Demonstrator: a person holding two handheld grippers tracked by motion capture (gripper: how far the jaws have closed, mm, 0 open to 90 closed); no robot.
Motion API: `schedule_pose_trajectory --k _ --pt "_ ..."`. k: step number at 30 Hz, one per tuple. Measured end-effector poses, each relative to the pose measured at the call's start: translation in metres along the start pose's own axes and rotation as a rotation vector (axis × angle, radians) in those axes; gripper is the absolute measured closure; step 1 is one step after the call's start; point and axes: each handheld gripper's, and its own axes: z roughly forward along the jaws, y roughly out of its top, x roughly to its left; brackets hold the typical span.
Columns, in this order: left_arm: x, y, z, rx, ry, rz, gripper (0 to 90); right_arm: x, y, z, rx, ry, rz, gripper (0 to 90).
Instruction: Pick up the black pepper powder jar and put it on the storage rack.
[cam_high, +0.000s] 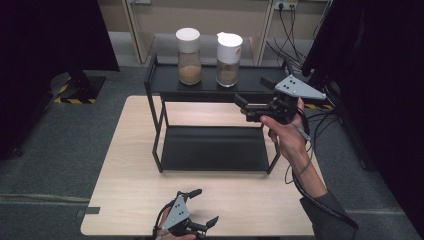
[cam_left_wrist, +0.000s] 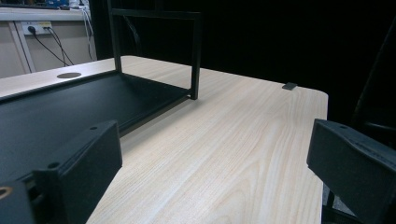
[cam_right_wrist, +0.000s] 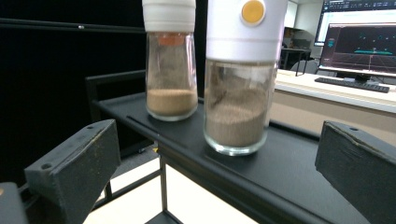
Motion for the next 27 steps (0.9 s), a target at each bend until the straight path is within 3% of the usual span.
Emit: schedule_pose_trajectory --k 9,27 --pt "0.0 0.0 0.0 0.0 0.003 -0.001 2.6 -0.003 -0.019 -0.014 0.007 0.009 -0.009 0.5" --pt "0.0 -0.001 0.0 0.0 0.01 -0.001 2.6 -0.002 -0.058 -0.034 0.02 0.04 0.02 0.4"
